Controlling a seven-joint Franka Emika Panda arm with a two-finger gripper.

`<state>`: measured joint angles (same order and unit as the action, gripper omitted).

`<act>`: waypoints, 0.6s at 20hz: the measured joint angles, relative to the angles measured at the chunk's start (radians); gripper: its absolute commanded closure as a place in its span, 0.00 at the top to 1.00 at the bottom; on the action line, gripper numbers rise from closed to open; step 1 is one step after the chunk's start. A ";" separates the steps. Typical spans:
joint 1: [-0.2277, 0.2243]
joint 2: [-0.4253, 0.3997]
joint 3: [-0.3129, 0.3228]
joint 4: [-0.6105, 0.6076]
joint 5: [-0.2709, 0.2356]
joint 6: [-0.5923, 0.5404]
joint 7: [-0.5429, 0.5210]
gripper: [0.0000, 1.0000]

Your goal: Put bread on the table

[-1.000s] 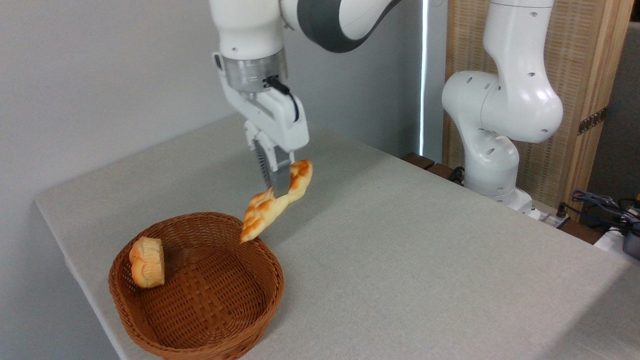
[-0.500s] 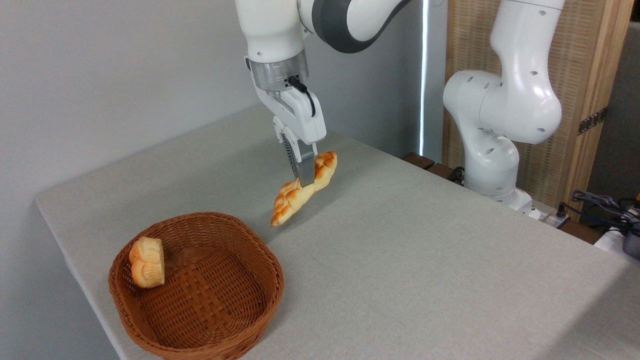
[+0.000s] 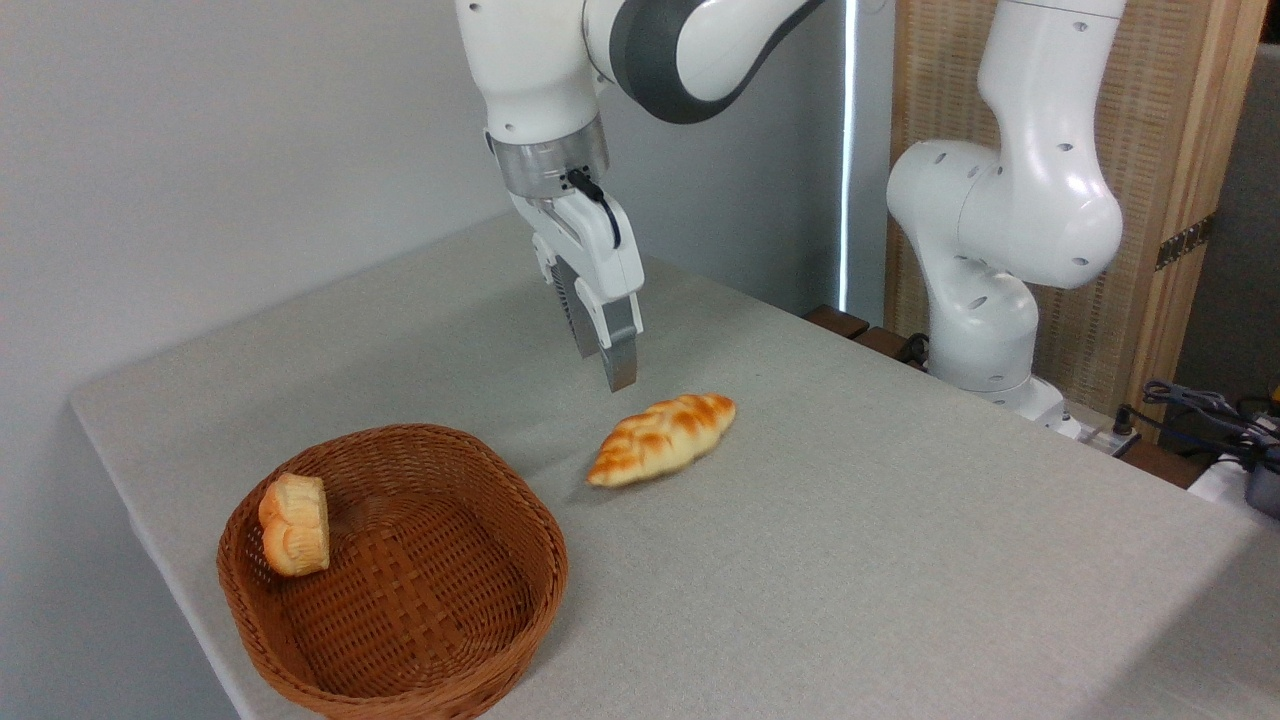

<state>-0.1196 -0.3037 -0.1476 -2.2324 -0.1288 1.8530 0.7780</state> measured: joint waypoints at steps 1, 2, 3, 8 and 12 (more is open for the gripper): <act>-0.002 -0.001 0.000 0.013 0.000 0.000 0.000 1.00; -0.003 -0.002 0.000 0.034 0.000 -0.001 -0.002 1.00; -0.003 -0.002 0.001 0.062 0.000 -0.004 -0.005 1.00; 0.015 0.040 0.015 0.278 0.000 -0.131 -0.008 1.00; 0.044 0.149 0.043 0.476 0.001 -0.281 -0.046 1.00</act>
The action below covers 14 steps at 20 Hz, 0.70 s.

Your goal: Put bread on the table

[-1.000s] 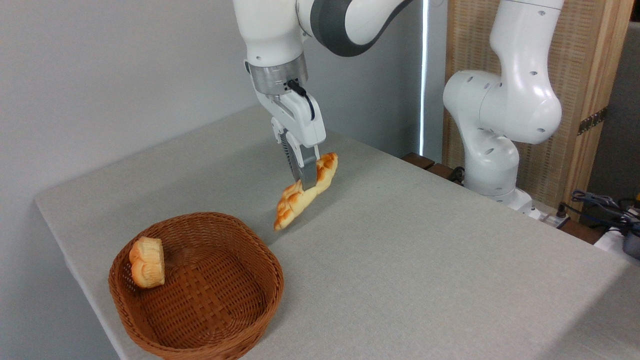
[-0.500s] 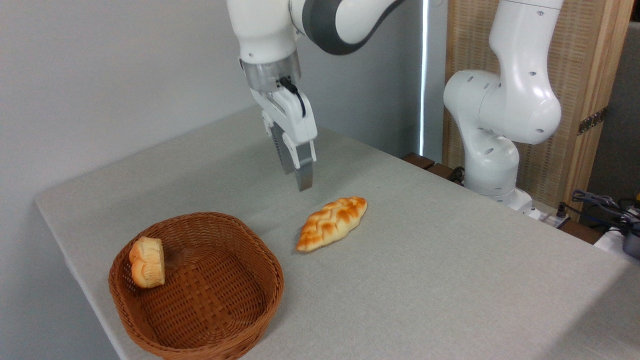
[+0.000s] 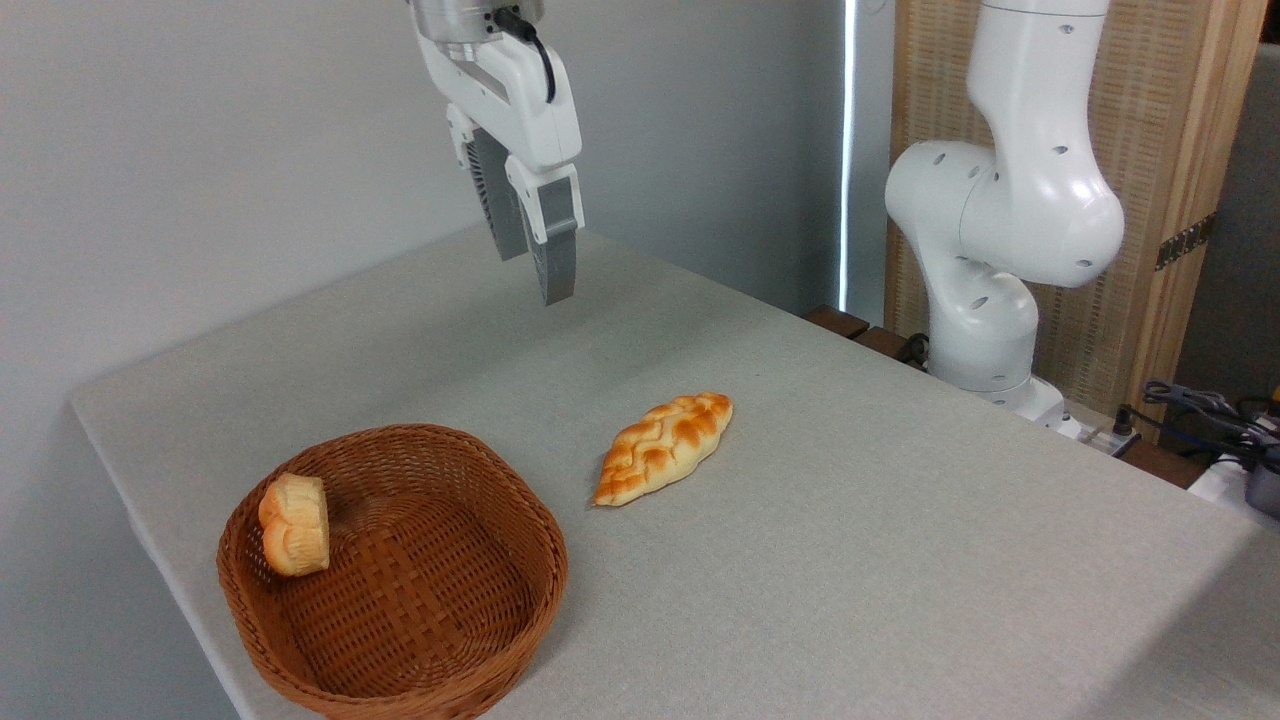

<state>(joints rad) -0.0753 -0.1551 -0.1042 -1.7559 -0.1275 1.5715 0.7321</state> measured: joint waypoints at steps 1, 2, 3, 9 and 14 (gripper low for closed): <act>0.002 0.026 0.008 0.036 0.007 -0.005 -0.031 1.00; 0.003 0.049 0.015 0.068 0.017 -0.006 -0.053 1.00; 0.004 0.069 0.020 0.095 0.034 -0.006 -0.066 1.00; 0.005 0.135 0.032 0.156 0.144 0.021 -0.087 1.00; 0.004 0.149 0.039 0.161 0.139 0.023 -0.164 1.00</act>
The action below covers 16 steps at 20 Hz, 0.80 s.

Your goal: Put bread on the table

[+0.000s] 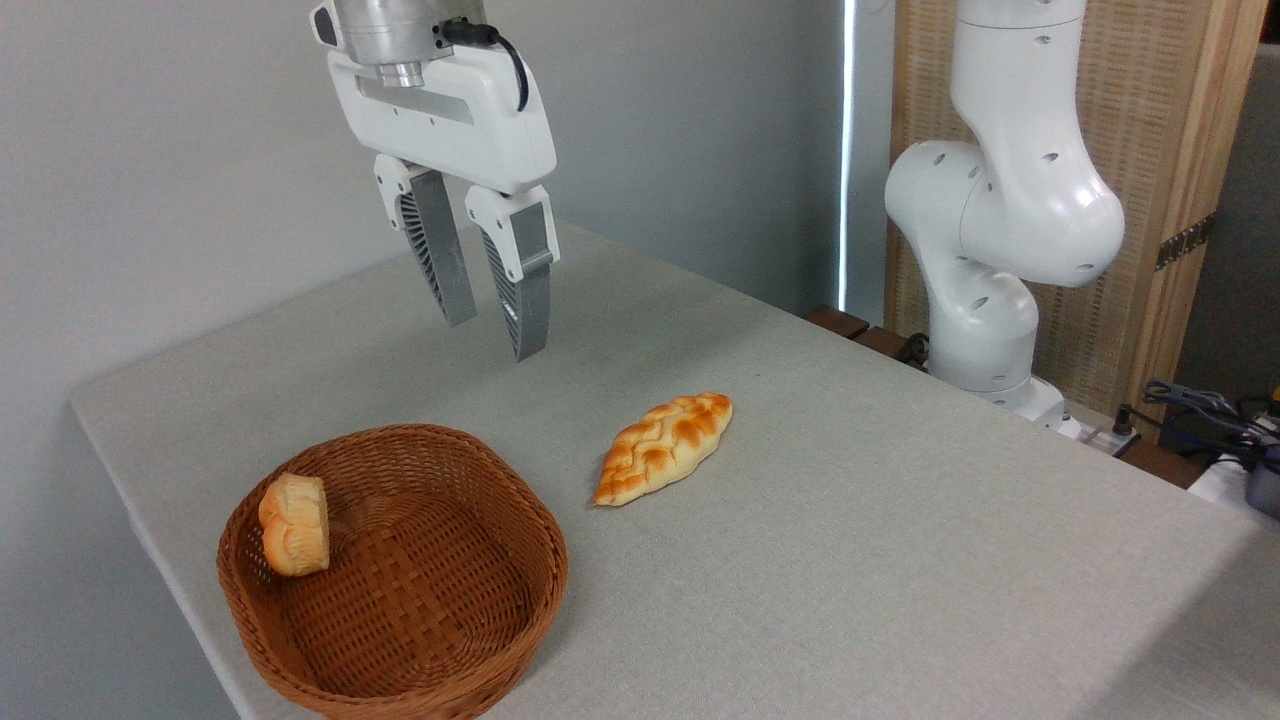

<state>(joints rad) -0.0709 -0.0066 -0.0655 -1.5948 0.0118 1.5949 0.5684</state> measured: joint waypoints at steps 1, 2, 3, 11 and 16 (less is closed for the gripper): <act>0.001 0.001 0.001 0.000 -0.005 0.000 -0.005 1.00; 0.004 0.002 0.002 0.000 -0.015 0.000 -0.005 1.00; 0.007 0.003 0.004 0.001 -0.026 0.000 -0.005 1.00; -0.023 0.018 0.083 0.016 -0.037 0.001 -0.005 1.00; -0.038 0.018 0.106 0.017 -0.040 0.001 -0.005 1.00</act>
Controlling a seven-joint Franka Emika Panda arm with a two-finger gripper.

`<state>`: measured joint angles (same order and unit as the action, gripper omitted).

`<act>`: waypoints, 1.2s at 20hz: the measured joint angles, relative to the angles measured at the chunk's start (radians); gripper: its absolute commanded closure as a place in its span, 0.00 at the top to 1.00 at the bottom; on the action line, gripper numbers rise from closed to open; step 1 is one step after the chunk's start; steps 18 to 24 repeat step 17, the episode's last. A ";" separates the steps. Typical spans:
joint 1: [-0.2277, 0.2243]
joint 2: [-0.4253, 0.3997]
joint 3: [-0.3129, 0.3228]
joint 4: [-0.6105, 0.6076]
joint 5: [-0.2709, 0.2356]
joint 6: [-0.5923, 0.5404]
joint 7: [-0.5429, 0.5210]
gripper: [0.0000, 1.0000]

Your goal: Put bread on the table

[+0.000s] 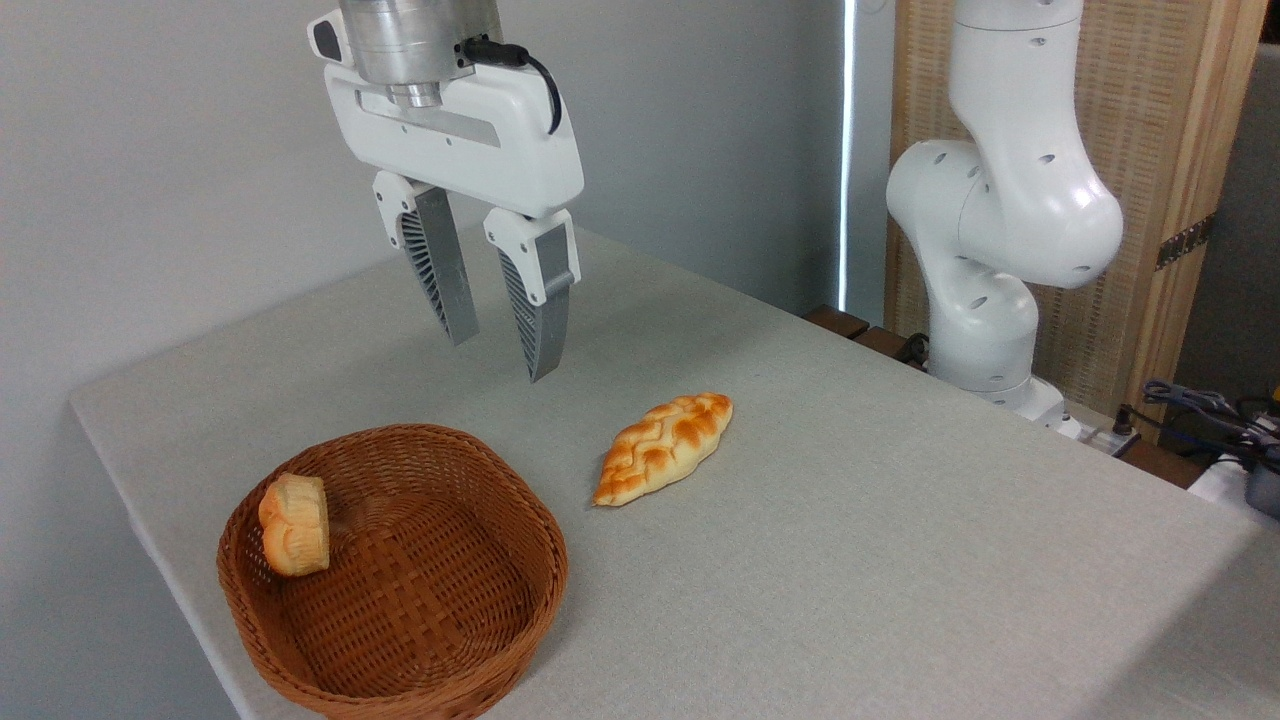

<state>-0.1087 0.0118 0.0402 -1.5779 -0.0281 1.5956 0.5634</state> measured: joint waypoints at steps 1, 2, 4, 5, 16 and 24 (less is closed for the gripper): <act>-0.001 0.000 0.000 0.000 0.000 0.000 0.000 1.00; -0.002 0.000 0.000 0.000 0.000 0.000 0.000 1.00; -0.004 0.000 0.000 0.001 0.000 0.000 0.011 1.00; -0.004 0.000 0.000 0.001 0.000 0.001 0.023 1.00; -0.007 0.000 0.001 0.002 0.000 0.001 0.160 1.00; -0.007 0.000 0.001 0.002 0.000 0.001 0.160 1.00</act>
